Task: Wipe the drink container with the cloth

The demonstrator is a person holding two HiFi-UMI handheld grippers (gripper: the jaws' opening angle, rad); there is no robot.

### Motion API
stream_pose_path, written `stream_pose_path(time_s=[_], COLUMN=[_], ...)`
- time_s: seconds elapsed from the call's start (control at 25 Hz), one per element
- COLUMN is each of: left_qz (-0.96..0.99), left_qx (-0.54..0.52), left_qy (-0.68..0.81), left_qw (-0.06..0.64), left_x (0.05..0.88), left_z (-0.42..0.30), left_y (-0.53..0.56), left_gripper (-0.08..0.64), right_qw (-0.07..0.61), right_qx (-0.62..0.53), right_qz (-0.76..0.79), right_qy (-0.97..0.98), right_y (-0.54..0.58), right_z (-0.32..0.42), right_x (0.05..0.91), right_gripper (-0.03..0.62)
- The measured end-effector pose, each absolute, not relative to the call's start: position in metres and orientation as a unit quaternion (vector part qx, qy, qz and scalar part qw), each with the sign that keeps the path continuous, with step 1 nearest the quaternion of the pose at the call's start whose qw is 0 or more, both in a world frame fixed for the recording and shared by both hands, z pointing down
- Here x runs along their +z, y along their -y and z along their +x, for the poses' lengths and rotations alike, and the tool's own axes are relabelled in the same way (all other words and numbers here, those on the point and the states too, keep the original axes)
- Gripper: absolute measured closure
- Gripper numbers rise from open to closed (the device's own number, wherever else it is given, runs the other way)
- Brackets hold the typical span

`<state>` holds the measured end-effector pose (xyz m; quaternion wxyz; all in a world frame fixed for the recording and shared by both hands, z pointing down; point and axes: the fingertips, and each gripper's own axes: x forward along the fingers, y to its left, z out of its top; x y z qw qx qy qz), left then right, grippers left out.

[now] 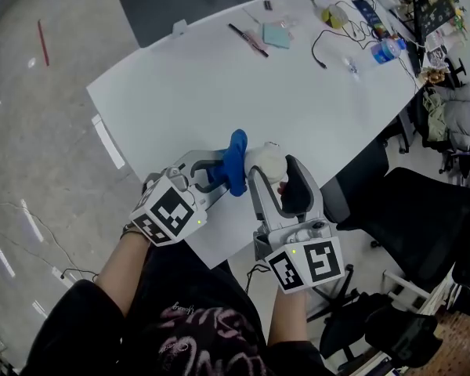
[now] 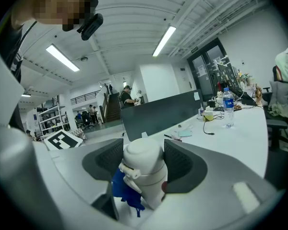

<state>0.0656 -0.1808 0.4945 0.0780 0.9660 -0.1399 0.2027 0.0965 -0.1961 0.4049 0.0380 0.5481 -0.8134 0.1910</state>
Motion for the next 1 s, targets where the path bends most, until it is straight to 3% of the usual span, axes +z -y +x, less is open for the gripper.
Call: stream_pose_path(time_s=[0.56,1.0], left_qz=[0.949,0.965], left_qx=[0.269,0.218], left_qy=[0.130,0.142], left_qw=[0.096,0.043], left_x=[0.560,0.479], left_z=[0.068,0.061], left_y=[0.179,0.177], left_gripper=[0.462,0.462], right_qw=[0.047,0.041], right_qx=[0.189,0.189], right_qz=[0.546,0.538], right_qy=[0.815,0.820], right_y=[0.195,0.194], right_z=[0.099,0.099], right_x=[0.411,0.415], right_gripper=[0.314,0.311])
